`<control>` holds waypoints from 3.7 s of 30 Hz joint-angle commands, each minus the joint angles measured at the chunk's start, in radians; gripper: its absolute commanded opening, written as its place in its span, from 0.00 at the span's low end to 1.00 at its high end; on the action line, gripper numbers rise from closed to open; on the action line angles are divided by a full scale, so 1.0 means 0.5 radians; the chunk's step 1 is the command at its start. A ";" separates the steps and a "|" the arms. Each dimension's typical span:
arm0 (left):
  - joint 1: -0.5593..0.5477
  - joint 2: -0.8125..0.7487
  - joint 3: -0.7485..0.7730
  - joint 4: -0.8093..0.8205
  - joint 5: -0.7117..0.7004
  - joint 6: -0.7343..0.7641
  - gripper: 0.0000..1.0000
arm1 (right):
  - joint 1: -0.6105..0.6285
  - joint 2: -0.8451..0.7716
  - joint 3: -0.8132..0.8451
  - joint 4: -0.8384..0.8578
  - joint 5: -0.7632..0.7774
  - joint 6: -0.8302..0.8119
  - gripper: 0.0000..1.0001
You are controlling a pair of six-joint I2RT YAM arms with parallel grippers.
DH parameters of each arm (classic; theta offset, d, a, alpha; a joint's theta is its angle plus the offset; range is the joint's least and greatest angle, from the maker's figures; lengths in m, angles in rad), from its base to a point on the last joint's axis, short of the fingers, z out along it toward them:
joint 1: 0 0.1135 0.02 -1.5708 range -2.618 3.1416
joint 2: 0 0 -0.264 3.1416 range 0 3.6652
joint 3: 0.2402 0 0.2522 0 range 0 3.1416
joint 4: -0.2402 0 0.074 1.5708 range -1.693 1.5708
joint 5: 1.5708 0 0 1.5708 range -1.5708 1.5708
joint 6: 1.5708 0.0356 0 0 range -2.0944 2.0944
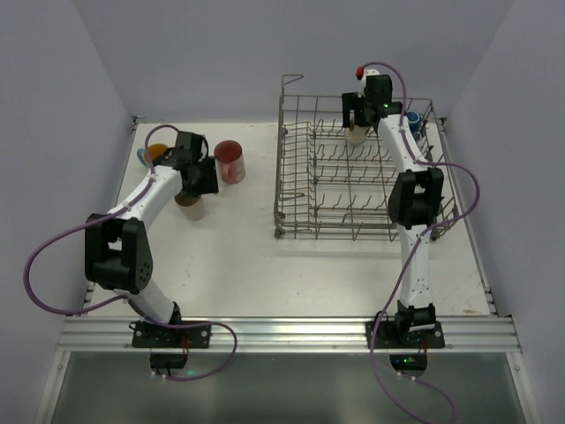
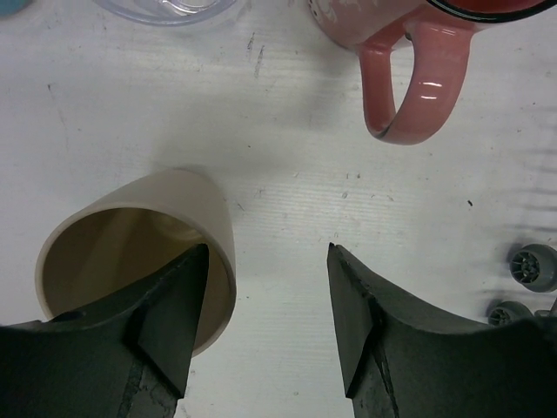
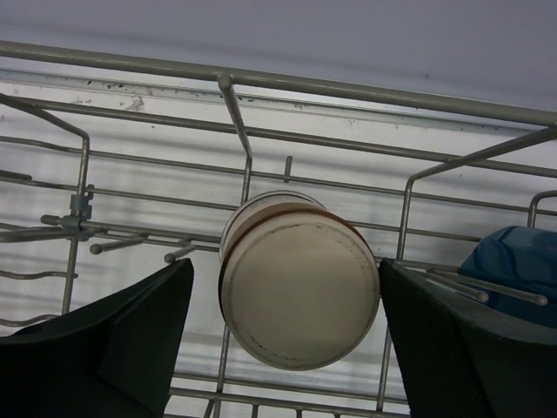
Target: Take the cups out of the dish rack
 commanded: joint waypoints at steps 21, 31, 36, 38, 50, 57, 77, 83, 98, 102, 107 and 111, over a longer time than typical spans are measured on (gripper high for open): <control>0.016 -0.326 -0.006 0.095 -0.139 -0.122 0.65 | 0.014 -0.213 -0.056 0.147 0.136 0.193 0.00; 0.013 -0.557 0.144 0.055 -0.084 -0.165 0.66 | 0.063 -0.532 -0.145 0.157 0.470 0.307 0.00; -0.014 -0.578 0.205 0.049 0.115 -0.150 0.66 | 0.097 -0.732 -0.252 0.068 0.571 0.350 0.00; -0.033 -0.581 0.227 0.098 0.283 -0.131 0.66 | 0.115 -0.903 -0.377 0.028 0.544 0.447 0.00; -0.195 -0.591 -0.295 2.208 1.830 -1.076 0.70 | 0.118 -2.051 -1.838 0.592 -0.765 1.451 0.00; -0.300 -0.425 -0.436 2.856 1.864 -1.570 0.70 | 0.118 -2.373 -2.467 1.405 -1.254 2.012 0.00; -0.471 -0.161 -0.344 3.215 1.797 -1.960 0.70 | 0.195 -2.199 -2.704 2.258 -1.582 2.455 0.00; -0.527 -0.103 -0.242 3.258 1.785 -2.006 0.70 | 0.269 -2.107 -2.636 2.240 -1.570 2.424 0.00; -0.343 -0.299 -0.184 2.443 1.726 -1.546 0.00 | 0.370 -2.156 -2.318 1.250 -1.166 1.753 0.91; -0.128 -0.534 -0.221 2.108 1.781 -1.277 0.00 | 0.364 -2.150 -2.179 0.931 -0.966 1.608 0.99; 0.041 -0.728 -0.022 0.945 1.427 -0.676 0.00 | 0.364 -2.150 -2.085 0.688 -0.708 1.443 0.99; 0.044 -0.863 0.120 0.072 0.267 -0.377 0.00 | 0.355 -2.122 -1.971 0.485 -0.524 1.323 0.99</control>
